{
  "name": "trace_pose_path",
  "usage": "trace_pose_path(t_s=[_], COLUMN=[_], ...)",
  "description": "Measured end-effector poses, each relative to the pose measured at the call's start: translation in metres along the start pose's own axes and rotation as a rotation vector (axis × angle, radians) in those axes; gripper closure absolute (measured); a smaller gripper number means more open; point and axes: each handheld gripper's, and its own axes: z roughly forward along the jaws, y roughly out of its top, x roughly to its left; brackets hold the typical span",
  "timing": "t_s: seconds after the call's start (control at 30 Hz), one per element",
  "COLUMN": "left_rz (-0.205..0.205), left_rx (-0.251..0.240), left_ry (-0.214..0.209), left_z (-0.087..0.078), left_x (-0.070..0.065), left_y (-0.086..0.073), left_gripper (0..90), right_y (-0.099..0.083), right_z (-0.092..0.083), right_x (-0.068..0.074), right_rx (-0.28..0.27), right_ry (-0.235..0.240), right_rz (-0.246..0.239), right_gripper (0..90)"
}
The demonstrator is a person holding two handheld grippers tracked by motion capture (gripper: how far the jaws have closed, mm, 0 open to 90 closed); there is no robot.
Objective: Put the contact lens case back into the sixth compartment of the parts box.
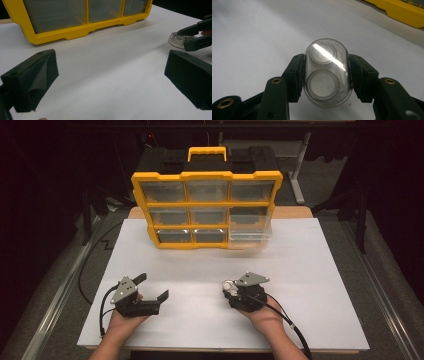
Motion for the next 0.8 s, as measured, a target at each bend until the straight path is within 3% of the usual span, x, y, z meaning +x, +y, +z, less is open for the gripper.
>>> trace_pose_path(t_s=[0.3, 0.8], left_rz=[-0.003, -0.007], left_rx=[0.0, -0.005], left_ry=[0.001, -0.001], left_z=[0.0, 0.0], left_x=[0.001, 0.0], left_y=[0.0, 0.0], left_gripper=[0.2, 0.2], right_y=[-0.006, -0.033], right_z=[-0.018, -0.047], right_x=[-0.012, -0.043], right_rx=[-0.011, -0.012], right_ry=[-0.007, -0.068], right_rz=[0.023, 0.067], right_gripper=[50.1, 50.1])
